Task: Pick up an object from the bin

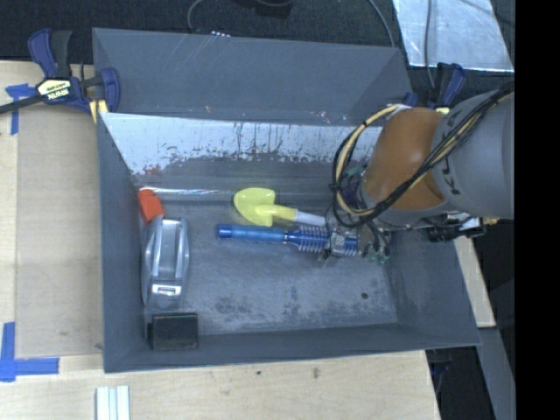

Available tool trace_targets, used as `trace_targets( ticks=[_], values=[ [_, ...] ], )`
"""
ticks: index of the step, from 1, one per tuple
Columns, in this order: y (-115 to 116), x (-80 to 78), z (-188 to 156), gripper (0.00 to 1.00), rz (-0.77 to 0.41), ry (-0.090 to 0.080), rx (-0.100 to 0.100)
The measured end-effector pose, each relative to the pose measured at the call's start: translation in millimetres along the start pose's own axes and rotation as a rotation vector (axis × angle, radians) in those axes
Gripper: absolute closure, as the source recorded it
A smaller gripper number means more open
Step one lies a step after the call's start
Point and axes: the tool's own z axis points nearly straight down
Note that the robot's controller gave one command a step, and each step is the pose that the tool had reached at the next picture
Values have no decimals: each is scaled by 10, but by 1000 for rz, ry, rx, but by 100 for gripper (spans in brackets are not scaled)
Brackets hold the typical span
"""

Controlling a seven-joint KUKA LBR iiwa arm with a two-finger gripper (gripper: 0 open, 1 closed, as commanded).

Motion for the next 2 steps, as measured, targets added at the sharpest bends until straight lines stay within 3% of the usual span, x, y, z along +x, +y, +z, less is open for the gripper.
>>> trace_targets(
  ticks=[1,2],
  values=[
    [-142,-82,-1212,100,0,-2,0],
    [-142,-81,-1210,100,0,-2,0]
  ],
)
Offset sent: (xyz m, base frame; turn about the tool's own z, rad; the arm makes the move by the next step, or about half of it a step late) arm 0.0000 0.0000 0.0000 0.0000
